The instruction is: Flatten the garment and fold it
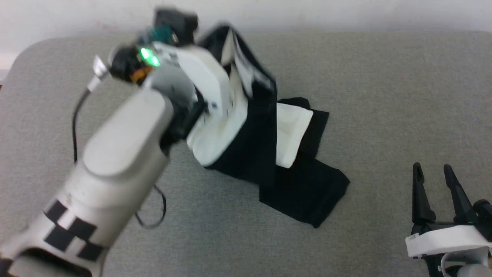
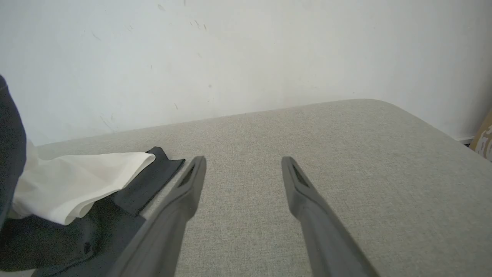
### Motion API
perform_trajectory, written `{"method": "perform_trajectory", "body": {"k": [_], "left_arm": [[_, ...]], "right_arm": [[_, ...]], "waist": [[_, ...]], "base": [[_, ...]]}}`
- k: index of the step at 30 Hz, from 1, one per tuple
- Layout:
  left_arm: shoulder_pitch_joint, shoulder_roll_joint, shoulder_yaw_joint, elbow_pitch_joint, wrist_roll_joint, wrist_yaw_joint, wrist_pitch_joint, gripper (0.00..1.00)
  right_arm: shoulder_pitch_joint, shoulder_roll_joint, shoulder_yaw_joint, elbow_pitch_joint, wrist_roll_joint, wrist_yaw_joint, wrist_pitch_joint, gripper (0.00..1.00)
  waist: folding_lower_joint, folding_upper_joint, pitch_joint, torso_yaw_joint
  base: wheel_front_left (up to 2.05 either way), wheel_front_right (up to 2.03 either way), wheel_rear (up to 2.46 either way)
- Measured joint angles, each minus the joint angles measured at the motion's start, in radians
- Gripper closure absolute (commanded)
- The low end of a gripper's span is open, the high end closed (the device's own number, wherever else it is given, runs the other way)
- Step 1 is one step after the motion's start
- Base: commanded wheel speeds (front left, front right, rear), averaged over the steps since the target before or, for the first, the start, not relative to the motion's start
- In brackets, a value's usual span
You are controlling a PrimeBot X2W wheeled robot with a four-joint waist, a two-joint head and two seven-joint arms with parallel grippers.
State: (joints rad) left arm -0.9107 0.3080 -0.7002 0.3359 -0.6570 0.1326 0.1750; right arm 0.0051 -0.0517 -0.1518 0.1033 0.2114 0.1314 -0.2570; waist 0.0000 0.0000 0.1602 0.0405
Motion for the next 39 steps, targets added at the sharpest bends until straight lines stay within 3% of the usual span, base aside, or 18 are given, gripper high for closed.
{"method": "perform_trajectory", "body": {"k": [6,15,18,21,26,29,34,39], "left_arm": [[-0.156,0.001,0.057,0.012,0.013,0.011,-0.043,1.0],[-0.192,-0.026,0.072,0.136,0.007,0.022,-0.08,1.0],[-0.134,-0.043,0.06,0.182,-0.02,0.014,-0.078,1.0],[-0.047,-0.054,0.03,0.17,-0.043,-0.026,-0.073,1.0],[0.105,-0.01,0.014,-0.013,-0.078,-0.041,-0.067,1.0],[0.222,0.06,0.018,-0.182,-0.09,-0.002,-0.053,1.0],[0.383,0.179,0.03,-0.439,-0.075,0.109,-0.02,1.0],[0.589,0.265,0.023,-0.584,-0.098,0.209,0.041,1.0]], "right_arm": [[-0.01,0.0,0.0,0.001,0.01,0.0,0.0,0.0],[-0.037,0.0,0.025,0.004,0.03,0.0,0.0,0.0],[-0.044,0.0,0.026,0.004,0.036,0.0,0.0,0.0],[-0.044,0.0,0.011,0.003,0.036,0.0,0.0,0.0],[-0.036,-0.001,-0.024,0.003,0.034,0.0,0.0,0.0],[-0.029,-0.001,-0.031,0.003,0.026,0.0,0.0,0.0],[-0.028,0.0,-0.028,0.002,0.016,0.0,0.0,0.0],[-0.028,0.0,-0.026,0.002,0.007,0.0,0.0,0.0]], "waist": [[0.0,0.0,0.027,-0.041],[0.0001,0.0,0.068,-0.103],[0.0001,0.0,0.083,-0.121],[0.0002,0.0,0.1,-0.129],[0.0001,0.0,0.113,-0.117],[0.0,0.0,0.112,-0.095],[0.0,0.0,0.101,-0.046],[-0.0001,0.0,0.082,0.003]], "base": [[0.0,0.0,0.0],[0.0,0.0,0.0],[0.0,0.0,0.0],[0.0,0.0,0.0],[0.0,0.0,0.0],[0.0,0.0,0.0],[0.0,0.0,0.0],[0.0,0.0,0.0]]}}
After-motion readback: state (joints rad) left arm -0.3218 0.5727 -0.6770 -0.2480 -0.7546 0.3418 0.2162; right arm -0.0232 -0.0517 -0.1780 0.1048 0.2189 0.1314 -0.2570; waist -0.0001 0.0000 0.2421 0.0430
